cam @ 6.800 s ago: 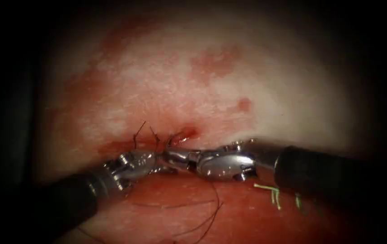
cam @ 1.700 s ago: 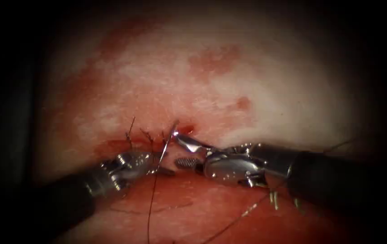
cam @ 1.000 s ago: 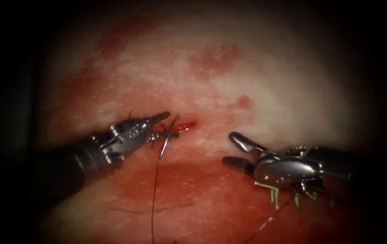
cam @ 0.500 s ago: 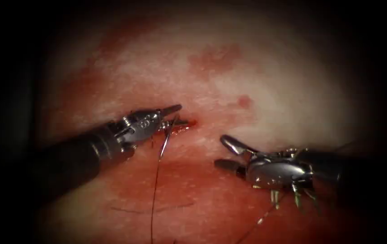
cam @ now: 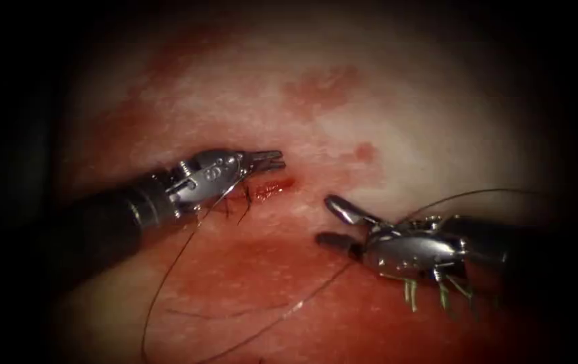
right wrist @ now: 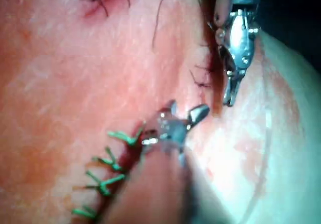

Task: Wound Closure

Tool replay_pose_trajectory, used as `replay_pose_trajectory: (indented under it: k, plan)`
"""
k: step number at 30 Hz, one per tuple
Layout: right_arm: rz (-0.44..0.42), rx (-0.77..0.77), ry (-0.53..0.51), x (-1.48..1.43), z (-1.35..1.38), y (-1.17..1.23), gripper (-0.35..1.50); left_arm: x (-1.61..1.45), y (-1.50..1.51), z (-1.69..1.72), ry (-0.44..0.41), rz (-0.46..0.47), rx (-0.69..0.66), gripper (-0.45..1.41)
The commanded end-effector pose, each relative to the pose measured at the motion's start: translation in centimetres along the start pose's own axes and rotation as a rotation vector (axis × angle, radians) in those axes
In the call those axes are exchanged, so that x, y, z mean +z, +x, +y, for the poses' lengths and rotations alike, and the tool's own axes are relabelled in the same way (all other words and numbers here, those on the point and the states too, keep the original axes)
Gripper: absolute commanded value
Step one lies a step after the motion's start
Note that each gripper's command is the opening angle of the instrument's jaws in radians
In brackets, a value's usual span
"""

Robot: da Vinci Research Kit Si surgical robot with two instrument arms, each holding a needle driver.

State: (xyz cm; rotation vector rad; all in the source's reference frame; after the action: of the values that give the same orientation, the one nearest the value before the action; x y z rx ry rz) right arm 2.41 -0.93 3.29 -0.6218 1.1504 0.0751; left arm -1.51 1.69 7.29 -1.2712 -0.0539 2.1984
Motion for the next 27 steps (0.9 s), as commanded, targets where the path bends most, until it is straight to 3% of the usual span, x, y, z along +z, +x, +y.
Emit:
replay_pose_trajectory:
  k: [1, 8, 12, 17, 20, 22, 27]
  plan:
    - [0.002, 0.005, 0.0, 0.14, 0.02, 0.15, 1.36, 0.07, 0.02, -0.02, 0.013, -0.007, -0.017, -0.45]
    - [-0.043, -0.03, -0.061, 0.32, 0.18, 0.72, 1.31, 0.03, 0.08, 0.1, 0.073, -0.032, -0.106, -0.45]
    - [-0.058, -0.068, -0.067, 0.45, 0.17, 0.9, 1.26, 0.01, 0.1, 0.15, 0.099, -0.044, -0.12, -0.45]
    - [-0.07, -0.078, -0.076, 0.62, 0.15, 0.93, 1.19, -0.04, 0.15, 0.24, 0.114, -0.052, -0.124, -0.45]
    - [-0.079, -0.078, -0.071, 0.68, 0.15, 0.91, 1.09, -0.08, 0.19, 0.28, 0.117, -0.056, -0.127, -0.45]
    - [-0.088, -0.085, -0.049, 0.72, 0.15, 0.89, 0.93, -0.1, 0.22, 0.3, 0.122, -0.059, -0.129, -0.45]
    - [-0.101, -0.113, -0.024, 0.78, 0.11, 0.83, 0.84, -0.13, 0.26, 0.36, 0.127, -0.062, -0.131, -0.45]
